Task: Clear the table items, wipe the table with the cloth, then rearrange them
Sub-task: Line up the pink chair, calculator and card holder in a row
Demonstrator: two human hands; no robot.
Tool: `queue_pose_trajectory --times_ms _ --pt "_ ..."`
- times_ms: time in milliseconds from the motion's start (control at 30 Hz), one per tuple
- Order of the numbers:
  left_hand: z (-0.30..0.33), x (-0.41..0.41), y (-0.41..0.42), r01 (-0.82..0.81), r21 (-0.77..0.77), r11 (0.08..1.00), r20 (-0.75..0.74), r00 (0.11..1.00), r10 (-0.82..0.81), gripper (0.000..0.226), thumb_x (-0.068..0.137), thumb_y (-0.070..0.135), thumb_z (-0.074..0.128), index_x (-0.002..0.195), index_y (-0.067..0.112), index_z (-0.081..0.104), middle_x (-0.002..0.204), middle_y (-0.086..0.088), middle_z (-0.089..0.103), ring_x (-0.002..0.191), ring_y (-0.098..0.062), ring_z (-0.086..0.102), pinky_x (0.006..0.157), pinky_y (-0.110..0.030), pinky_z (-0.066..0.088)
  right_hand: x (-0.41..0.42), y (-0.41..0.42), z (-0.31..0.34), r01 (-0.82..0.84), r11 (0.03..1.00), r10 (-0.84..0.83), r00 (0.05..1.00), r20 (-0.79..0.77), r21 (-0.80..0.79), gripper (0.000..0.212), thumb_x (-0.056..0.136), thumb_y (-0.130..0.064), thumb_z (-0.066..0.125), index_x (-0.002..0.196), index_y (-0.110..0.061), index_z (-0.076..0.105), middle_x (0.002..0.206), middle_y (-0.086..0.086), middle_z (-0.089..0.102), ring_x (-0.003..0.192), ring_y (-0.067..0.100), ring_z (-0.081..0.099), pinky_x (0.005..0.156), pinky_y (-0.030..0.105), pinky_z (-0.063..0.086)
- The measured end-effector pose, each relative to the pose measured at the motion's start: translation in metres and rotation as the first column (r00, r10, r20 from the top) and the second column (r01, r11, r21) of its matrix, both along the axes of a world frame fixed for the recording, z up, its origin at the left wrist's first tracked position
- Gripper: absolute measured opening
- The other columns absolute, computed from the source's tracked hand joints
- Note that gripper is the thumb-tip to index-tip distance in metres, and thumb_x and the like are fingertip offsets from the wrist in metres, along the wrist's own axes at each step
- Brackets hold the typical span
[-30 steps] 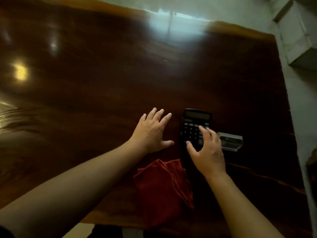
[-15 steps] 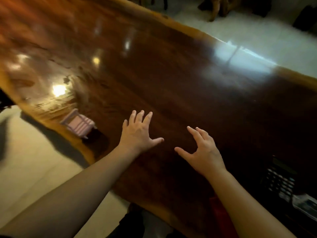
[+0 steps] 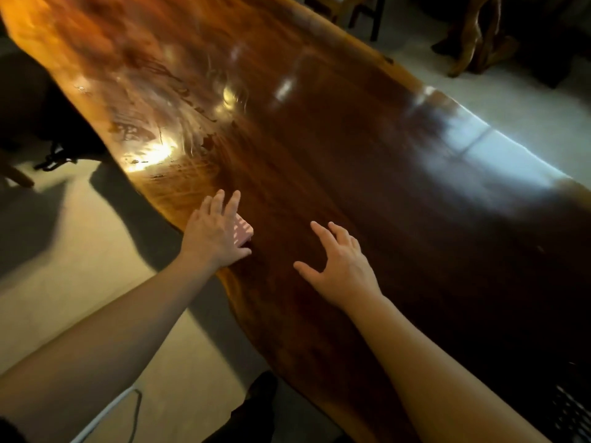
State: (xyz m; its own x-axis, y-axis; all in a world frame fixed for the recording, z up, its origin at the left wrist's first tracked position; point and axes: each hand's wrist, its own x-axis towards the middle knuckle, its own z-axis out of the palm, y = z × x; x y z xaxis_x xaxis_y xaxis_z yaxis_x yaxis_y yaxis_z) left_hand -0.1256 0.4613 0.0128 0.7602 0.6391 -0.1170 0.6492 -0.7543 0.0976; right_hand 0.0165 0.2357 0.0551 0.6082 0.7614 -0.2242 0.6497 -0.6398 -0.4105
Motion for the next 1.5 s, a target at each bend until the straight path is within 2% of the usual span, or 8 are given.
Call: queue_pose_trajectory --times_ms 133,233,433,667,800,967,1167,1500 --pt "-0.006 -0.01 -0.003 0.022 -0.037 0.999 0.065 0.998 -0.02 0.115 0.069 0.045 0.088 0.156 0.023 0.017 0.148 -0.015 0.038 0.126 -0.039 0.047 0.093 -0.047 0.05 -0.01 0.01 -0.002 -0.018 1.0 0.018 1.0 0.005 -0.024 0.09 0.082 -0.072 0.061 0.152 -0.051 0.01 0.166 -0.002 0.018 0.15 0.027 0.021 0.11 0.053 0.038" --pt "-0.007 -0.009 -0.004 0.001 -0.054 0.999 0.117 0.993 0.006 0.111 0.068 0.033 0.089 0.154 0.019 0.021 0.137 -0.017 0.044 0.113 -0.04 0.051 0.084 -0.045 0.051 -0.014 0.004 -0.003 -0.003 1.0 0.003 1.0 0.02 -0.003 0.089 0.082 -0.072 0.061 0.152 -0.05 0.011 0.165 -0.001 0.019 0.15 0.027 0.022 0.108 0.053 0.039" --pt "0.001 0.003 -0.008 0.058 -0.096 0.994 0.136 0.99 -0.045 0.126 0.061 0.037 0.093 0.156 0.015 0.012 0.138 -0.019 0.043 0.117 -0.045 0.049 0.083 -0.052 0.053 -0.013 -0.031 -0.002 0.096 0.995 -0.096 0.995 0.017 0.019 0.089 0.081 -0.073 0.061 0.15 -0.053 0.009 0.165 -0.003 0.019 0.15 0.028 0.022 0.107 0.053 0.039" --pt "0.036 0.058 -0.072 0.276 -0.084 0.958 0.084 0.959 -0.269 0.131 0.059 0.043 0.094 0.157 0.014 0.012 0.145 -0.016 0.041 0.127 -0.041 0.047 0.089 -0.053 0.054 -0.009 -0.124 0.007 0.262 0.963 -0.268 0.959 0.096 0.065 0.09 0.082 -0.072 0.06 0.153 -0.047 0.011 0.165 0.001 0.021 0.149 0.028 0.023 0.111 0.051 0.035" --pt "0.048 0.098 -0.137 0.435 -0.057 0.899 0.048 0.9 -0.432 0.13 0.058 0.046 0.094 0.156 0.011 0.016 0.145 -0.016 0.045 0.126 -0.04 0.052 0.091 -0.051 0.055 -0.005 -0.192 0.01 0.385 0.919 -0.393 0.913 0.112 0.084 0.09 0.083 -0.069 0.062 0.154 -0.044 0.014 0.165 0.002 0.022 0.15 0.028 0.023 0.113 0.05 0.032" --pt "0.052 0.145 -0.234 0.637 0.052 0.769 -0.031 0.771 -0.636 0.13 0.055 0.057 0.091 0.155 0.011 0.022 0.143 -0.011 0.048 0.128 -0.034 0.043 0.096 -0.047 0.048 -0.003 -0.289 0.012 0.511 0.852 -0.521 0.848 0.098 0.111 0.089 0.084 -0.067 0.064 0.155 -0.041 0.017 0.164 0.003 0.025 0.149 0.027 0.024 0.113 0.049 0.034" --pt "0.051 0.182 -0.351 0.764 0.062 0.642 -0.097 0.645 -0.758 0.132 0.055 0.071 0.081 0.158 0.021 0.013 0.149 0.0 0.043 0.123 -0.028 0.035 0.089 -0.044 0.037 -0.005 -0.392 0.011 0.601 0.789 -0.613 0.785 0.091 0.128 0.087 0.085 -0.066 0.062 0.157 -0.036 0.022 0.163 0.006 0.028 0.148 0.027 0.026 0.113 0.049 0.036" --pt "0.046 0.224 -0.495 0.868 0.077 0.49 -0.104 0.496 -0.862 0.129 0.062 0.059 0.082 0.16 0.019 0.007 0.159 -0.002 0.033 0.128 -0.03 0.034 0.096 -0.042 0.037 -0.012 -0.51 0.003 0.705 0.698 -0.713 0.7 0.033 0.127 0.089 0.085 -0.065 0.064 0.157 -0.033 0.024 0.162 0.005 0.028 0.147 0.024 0.025 0.111 0.05 0.04"
